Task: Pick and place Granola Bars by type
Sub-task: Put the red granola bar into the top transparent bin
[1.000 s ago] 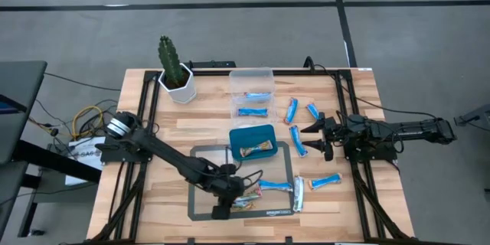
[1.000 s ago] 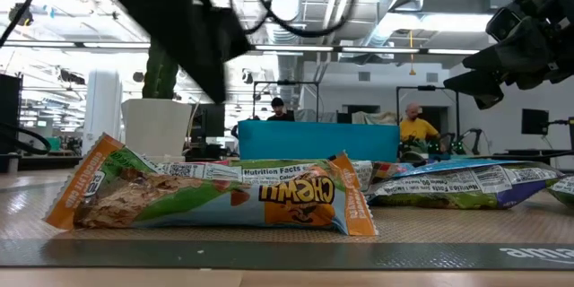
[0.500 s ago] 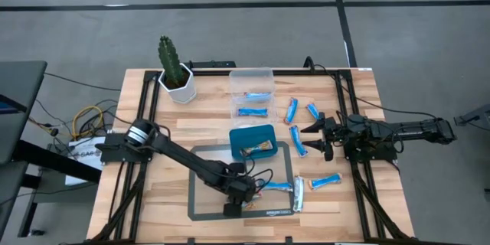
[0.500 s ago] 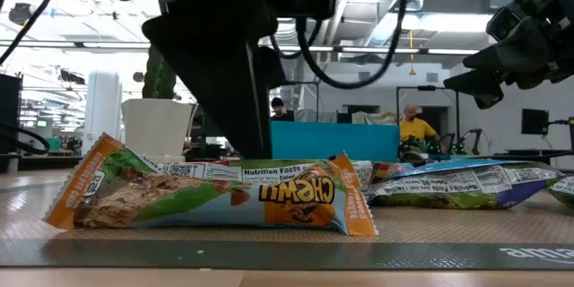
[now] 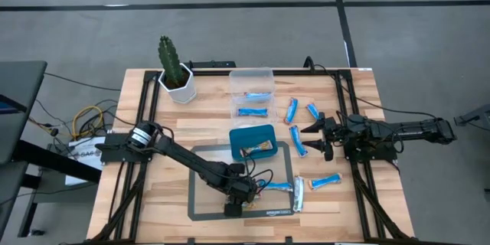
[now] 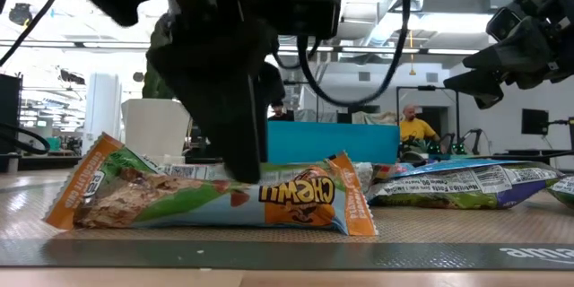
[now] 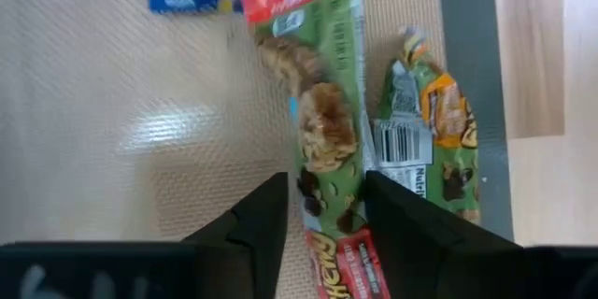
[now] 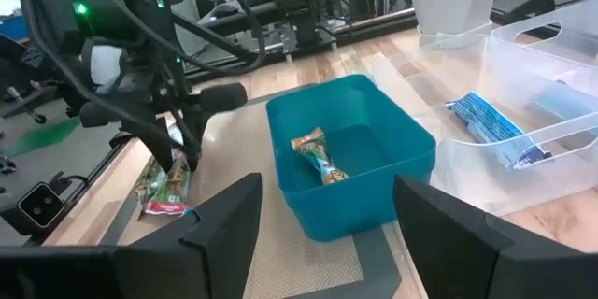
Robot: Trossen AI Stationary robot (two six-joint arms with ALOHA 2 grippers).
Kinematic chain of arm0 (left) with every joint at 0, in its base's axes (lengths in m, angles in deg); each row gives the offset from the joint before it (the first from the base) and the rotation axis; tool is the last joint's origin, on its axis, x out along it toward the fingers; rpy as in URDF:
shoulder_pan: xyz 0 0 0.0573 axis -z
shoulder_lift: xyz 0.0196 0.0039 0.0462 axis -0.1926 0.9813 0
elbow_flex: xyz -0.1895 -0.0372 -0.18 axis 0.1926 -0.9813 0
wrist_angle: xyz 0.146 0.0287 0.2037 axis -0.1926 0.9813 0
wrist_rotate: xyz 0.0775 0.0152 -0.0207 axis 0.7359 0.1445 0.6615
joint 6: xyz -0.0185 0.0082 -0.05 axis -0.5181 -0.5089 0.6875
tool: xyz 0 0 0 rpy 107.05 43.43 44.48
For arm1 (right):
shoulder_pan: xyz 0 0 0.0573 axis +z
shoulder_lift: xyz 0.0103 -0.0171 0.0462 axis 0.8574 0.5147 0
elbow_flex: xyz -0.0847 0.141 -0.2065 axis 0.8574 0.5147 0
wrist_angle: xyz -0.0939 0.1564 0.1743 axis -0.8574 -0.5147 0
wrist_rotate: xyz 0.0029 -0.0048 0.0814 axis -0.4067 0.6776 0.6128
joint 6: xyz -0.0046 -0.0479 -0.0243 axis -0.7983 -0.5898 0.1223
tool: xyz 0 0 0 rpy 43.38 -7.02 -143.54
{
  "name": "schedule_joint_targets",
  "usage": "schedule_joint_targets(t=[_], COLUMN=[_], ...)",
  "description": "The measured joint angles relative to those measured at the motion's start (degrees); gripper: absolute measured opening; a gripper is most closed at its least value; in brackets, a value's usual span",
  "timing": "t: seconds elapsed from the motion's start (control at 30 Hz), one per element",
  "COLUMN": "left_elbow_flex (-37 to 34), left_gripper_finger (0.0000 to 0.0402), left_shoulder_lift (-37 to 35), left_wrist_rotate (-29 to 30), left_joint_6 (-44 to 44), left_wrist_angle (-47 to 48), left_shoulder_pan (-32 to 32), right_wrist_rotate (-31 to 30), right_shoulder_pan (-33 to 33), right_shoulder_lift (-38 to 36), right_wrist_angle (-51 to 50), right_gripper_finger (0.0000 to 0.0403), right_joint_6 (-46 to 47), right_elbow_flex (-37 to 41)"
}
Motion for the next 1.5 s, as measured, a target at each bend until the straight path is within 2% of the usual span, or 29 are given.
schedule_joint_targets(t=[0.13, 0.47, 0.73, 1.0, 1.13, 1.3, 1.4, 1.5], left_elbow_flex=[0.1, 2.1, 7.4, 10.0, 10.3, 10.3, 10.3, 10.3], left_gripper_finger=[0.0095, 0.0031, 0.0028, 0.0026, 0.0025, 0.0025, 0.0025, 0.0025], left_shoulder_lift=[1.4, 1.6, 1.0, -7.6, -13.1, -17.7, -19.8, -20.2], left_wrist_rotate=[-2.0, -1.9, 2.8, 10.3, 16.0, 21.9, 23.8, 23.2], left_joint_6=[1.2, 3.0, 5.2, 9.5, 11.8, 12.0, 9.9, 6.9], left_wrist_angle=[-1.0, 1.2, 9.3, 12.9, 12.9, 12.5, 10.4, 8.7], left_shoulder_pan=[0.1, -0.5, -1.9, -4.7, -8.4, -16.8, -22.8, -28.8], right_wrist_rotate=[0.0, 0.0, 0.0, 0.0, 0.0, 0.0, 0.0, 0.0], right_shoulder_pan=[0.0, 0.0, 0.0, 0.0, 0.0, 0.0, 0.0, 0.0], right_shoulder_lift=[0.0, 0.0, 0.0, 0.0, 0.0, 0.0, 0.0, 0.0], right_wrist_angle=[0.0, 0.3, 0.4, 0.4, 0.4, 0.4, 0.4, 0.4], right_gripper_finger=[0.0235, 0.0235, 0.0235, 0.0235, 0.0235, 0.0235, 0.0235, 0.0235], right_joint_6=[0.0, 0.0, 0.0, 0.0, 0.0, 0.0, 0.0, 0.0], right_elbow_flex=[0.0, 0.0, 0.0, 0.0, 0.0, 0.0, 0.0, 0.0])
